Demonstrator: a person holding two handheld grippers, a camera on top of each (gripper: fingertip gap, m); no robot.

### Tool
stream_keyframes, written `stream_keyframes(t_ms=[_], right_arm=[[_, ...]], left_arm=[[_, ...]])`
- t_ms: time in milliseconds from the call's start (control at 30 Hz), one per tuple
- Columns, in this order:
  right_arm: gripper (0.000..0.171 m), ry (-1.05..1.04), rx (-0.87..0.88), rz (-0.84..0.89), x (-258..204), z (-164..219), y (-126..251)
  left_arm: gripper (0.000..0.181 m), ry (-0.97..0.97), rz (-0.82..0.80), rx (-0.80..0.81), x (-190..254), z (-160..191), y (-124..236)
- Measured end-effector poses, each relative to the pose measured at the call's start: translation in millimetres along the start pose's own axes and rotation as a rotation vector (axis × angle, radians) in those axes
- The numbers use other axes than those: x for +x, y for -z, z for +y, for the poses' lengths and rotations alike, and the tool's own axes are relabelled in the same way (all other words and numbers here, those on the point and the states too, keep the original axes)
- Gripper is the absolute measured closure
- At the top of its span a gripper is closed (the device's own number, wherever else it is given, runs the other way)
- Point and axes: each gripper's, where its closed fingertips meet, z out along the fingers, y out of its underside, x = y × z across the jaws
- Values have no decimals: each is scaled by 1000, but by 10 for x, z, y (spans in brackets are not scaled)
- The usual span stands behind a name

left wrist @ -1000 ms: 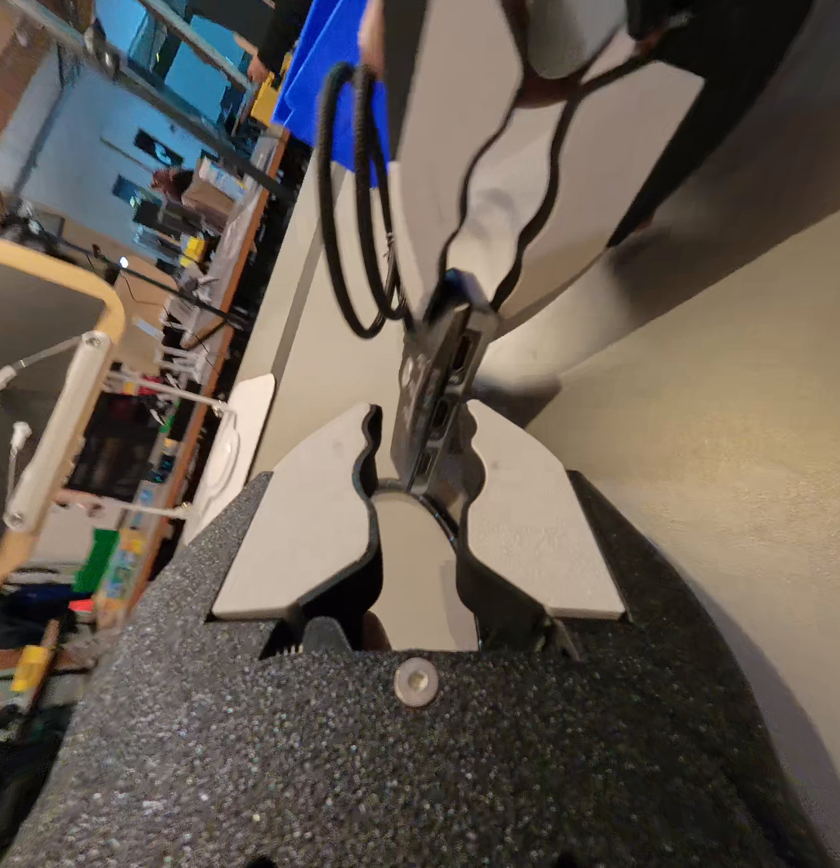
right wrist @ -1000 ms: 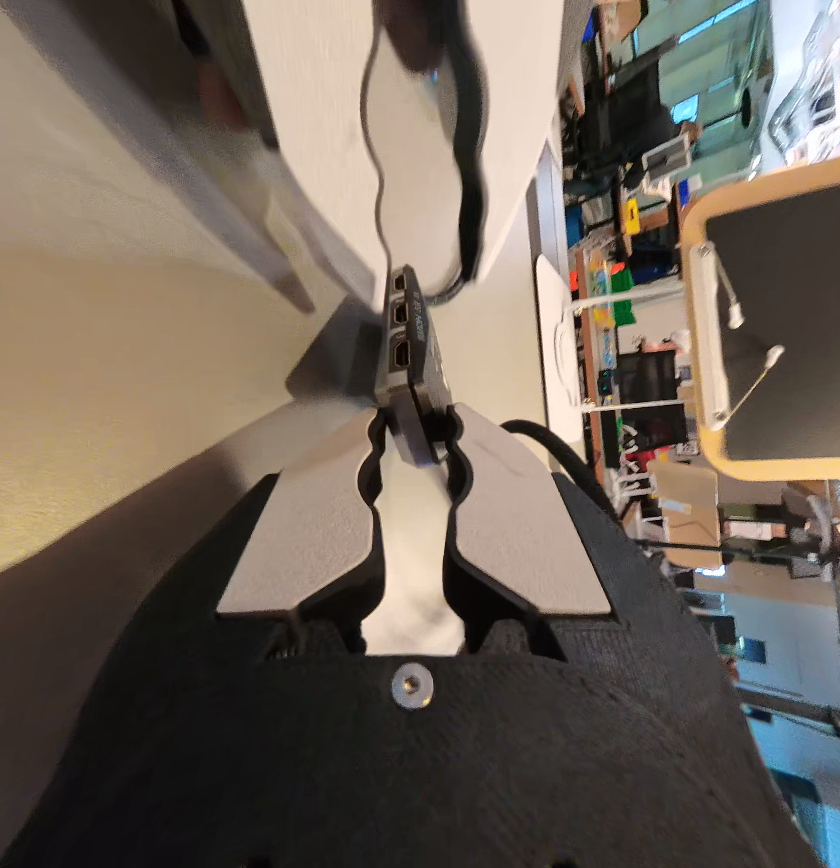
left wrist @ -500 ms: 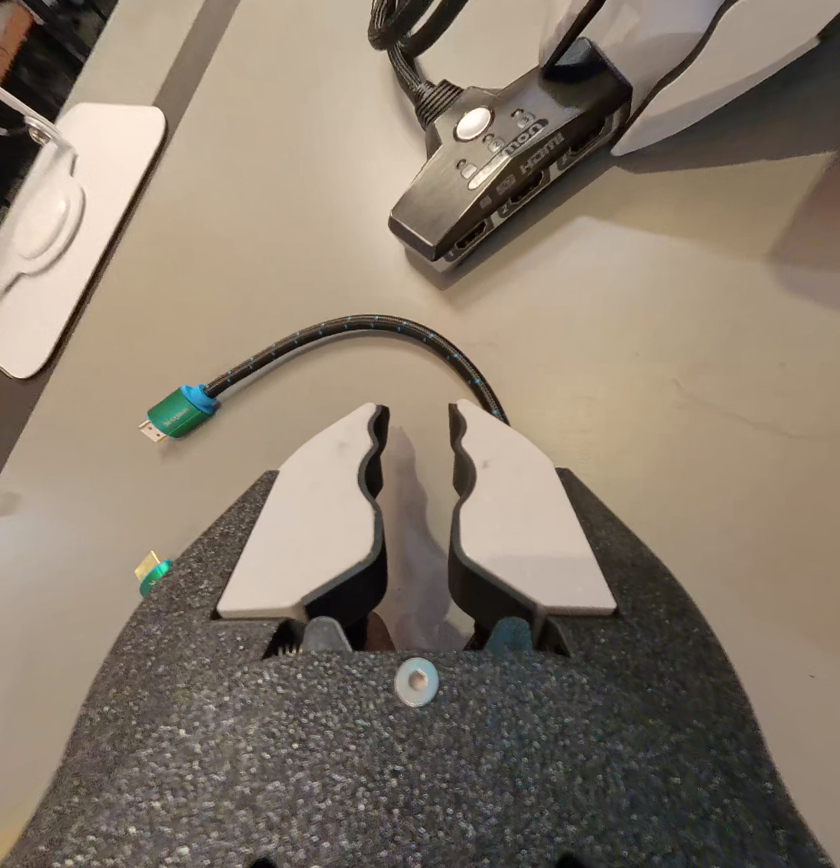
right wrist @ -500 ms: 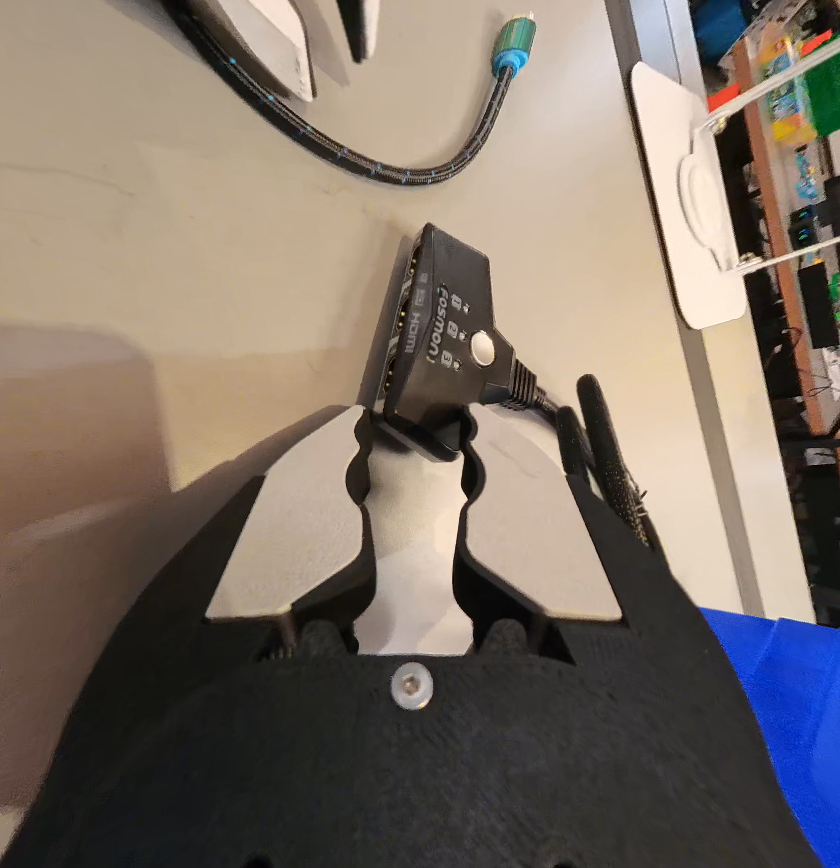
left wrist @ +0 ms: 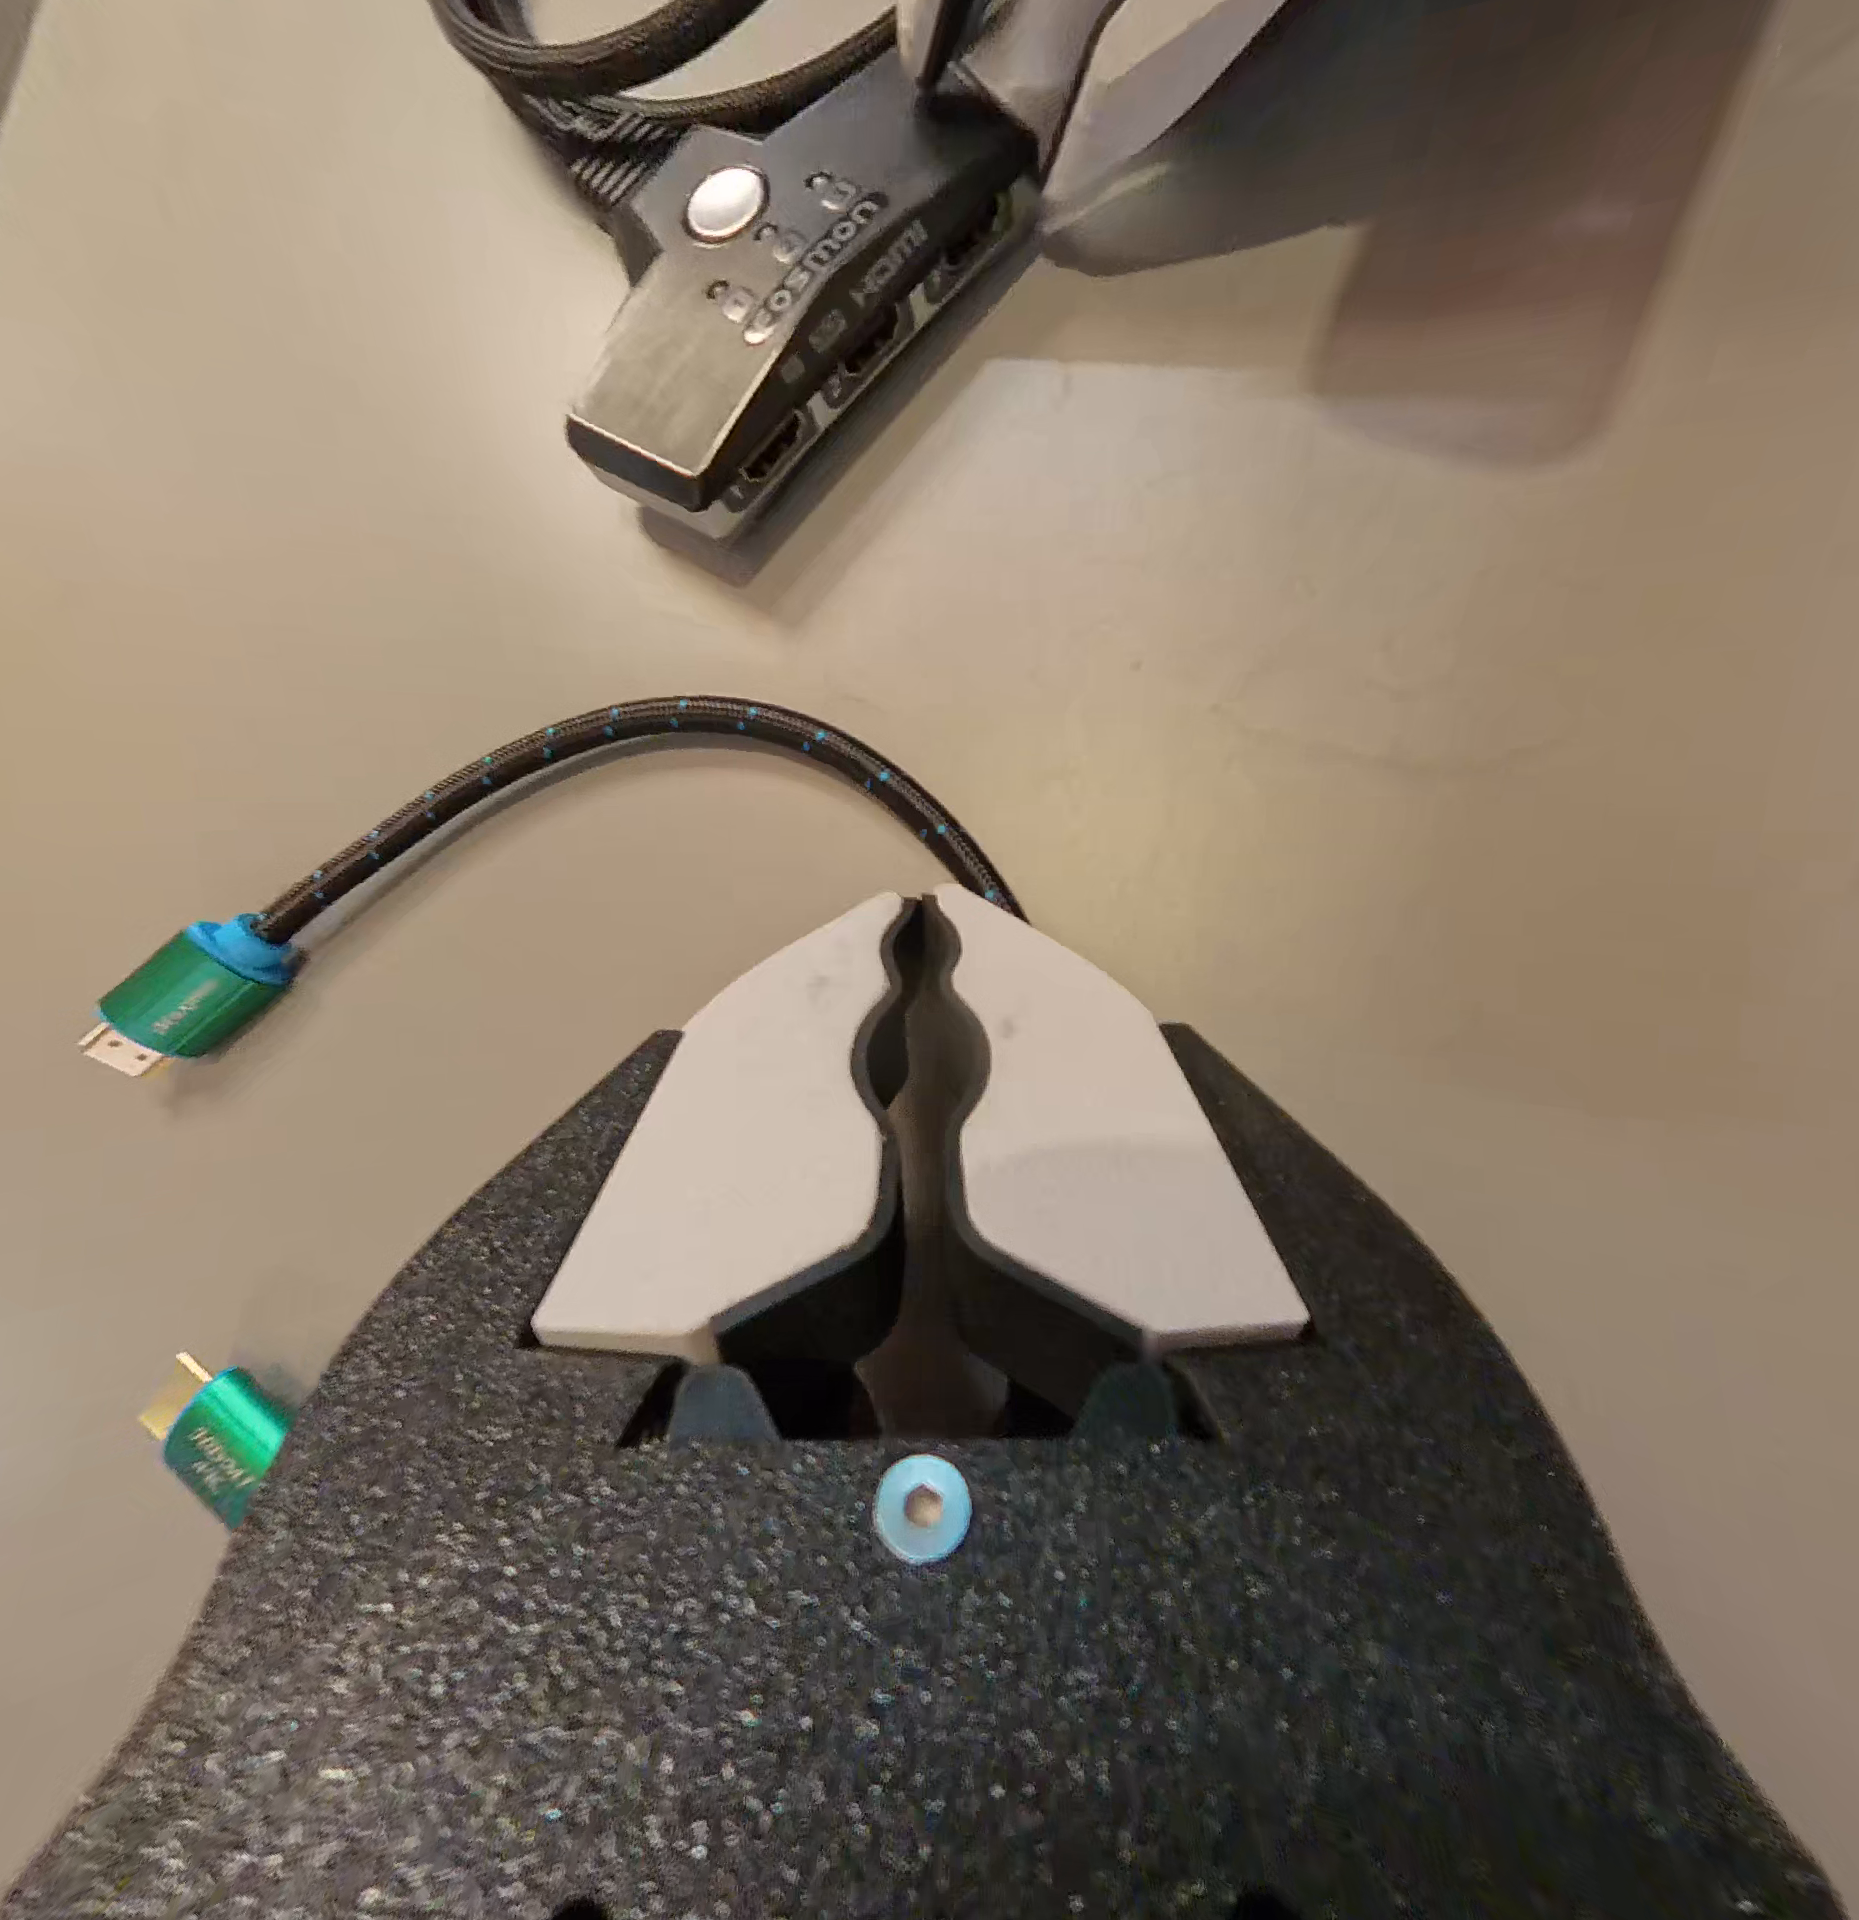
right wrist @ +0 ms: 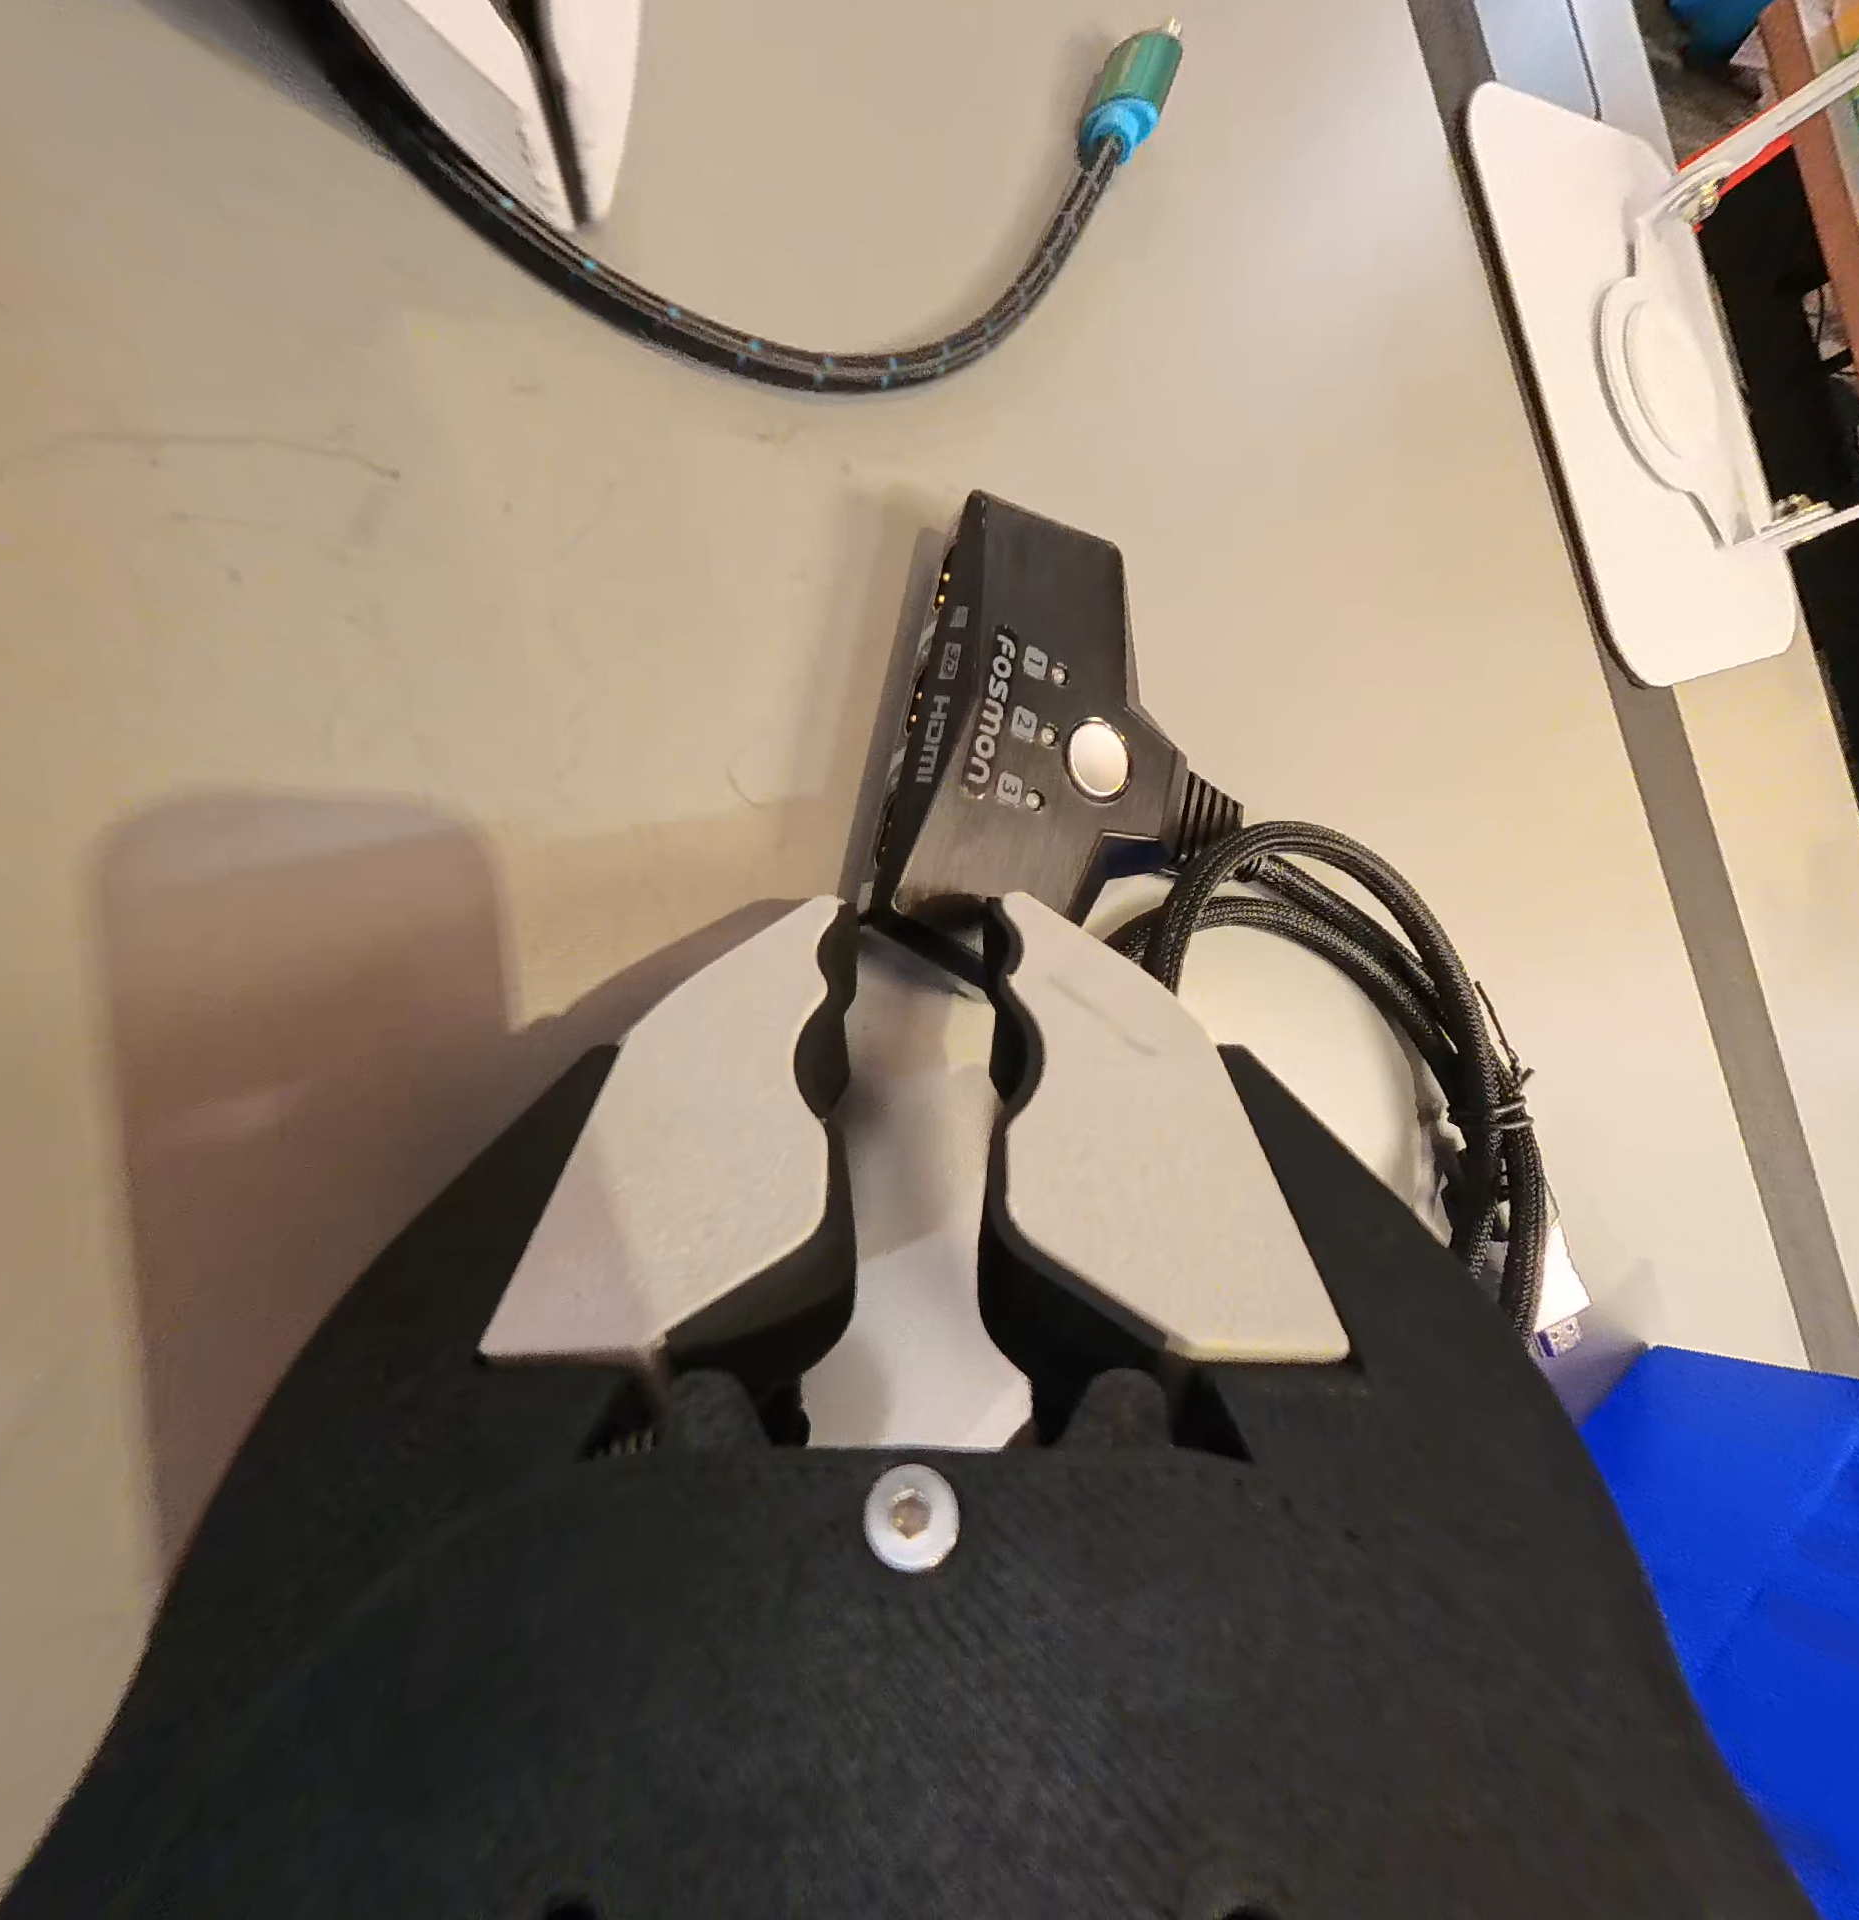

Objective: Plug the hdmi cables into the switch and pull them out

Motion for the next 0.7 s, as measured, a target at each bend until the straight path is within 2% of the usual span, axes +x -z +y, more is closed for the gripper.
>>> stream_keyframes(t_ms=[33,133,267,367,400,467,600,700], right_arm=[[148,4,-4,2,-2,4,-4],[147,12,-11,9,-5,4,-11],[147,11,-12,14,-4,-1,-12],[147,9,-11,15,-1,-3,-10],[147,8,-9,15,-1,-5,-9],[147,5,-2,13,-4,-14,-6],[147,-7,26,2,-14,-52,9],[147,-21,68,-18,-39,-123,28]], left_arm=[[181,8,36,6,37,13,20],[167,37,78,7,44,51,78],[145,183,78,78,-1,-144,62],[143,135,33,-2,36,-95,-53],[142,130,25,19,46,-137,-56],[161,88,51,12,119,-136,-67],[169,24,115,11,219,-104,-22],[174,-122,191,32,360,-38,77]])
